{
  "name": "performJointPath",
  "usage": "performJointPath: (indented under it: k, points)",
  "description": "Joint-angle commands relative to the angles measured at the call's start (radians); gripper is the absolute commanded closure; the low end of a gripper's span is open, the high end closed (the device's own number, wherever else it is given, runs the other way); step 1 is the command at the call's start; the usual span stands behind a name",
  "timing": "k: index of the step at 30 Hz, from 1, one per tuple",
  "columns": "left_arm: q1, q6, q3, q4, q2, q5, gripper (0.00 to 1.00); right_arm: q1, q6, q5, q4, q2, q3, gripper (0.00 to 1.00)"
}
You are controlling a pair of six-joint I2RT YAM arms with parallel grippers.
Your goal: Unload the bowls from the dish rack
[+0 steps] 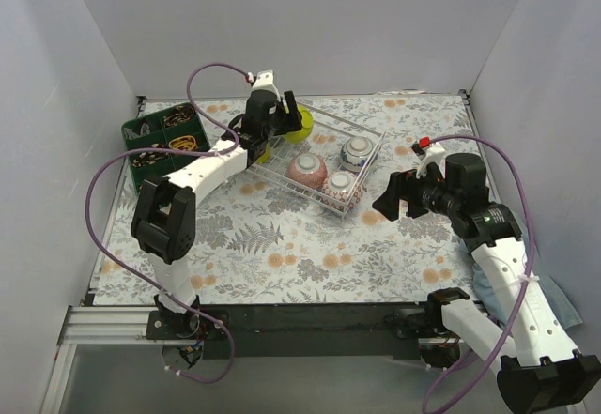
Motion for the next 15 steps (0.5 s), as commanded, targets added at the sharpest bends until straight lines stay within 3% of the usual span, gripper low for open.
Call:
performJointPath:
  k: [1, 8, 15]
  points:
    - [-0.039, 0.304, -0.003, 0.071, -0.136, 0.066, 0.71, 0.005, 0.005, -0.026, 0.043, 0.009, 0.031, 0.05]
    - [-0.128, 0.656, -0.083, 0.07, -0.251, 0.079, 0.68, 0.005, 0.002, -0.061, 0.059, 0.053, 0.071, 0.05]
    - [-0.208, 0.848, -0.188, 0.048, -0.4, 0.145, 0.64, 0.005, 0.004, -0.135, 0.114, 0.159, 0.168, 0.05]
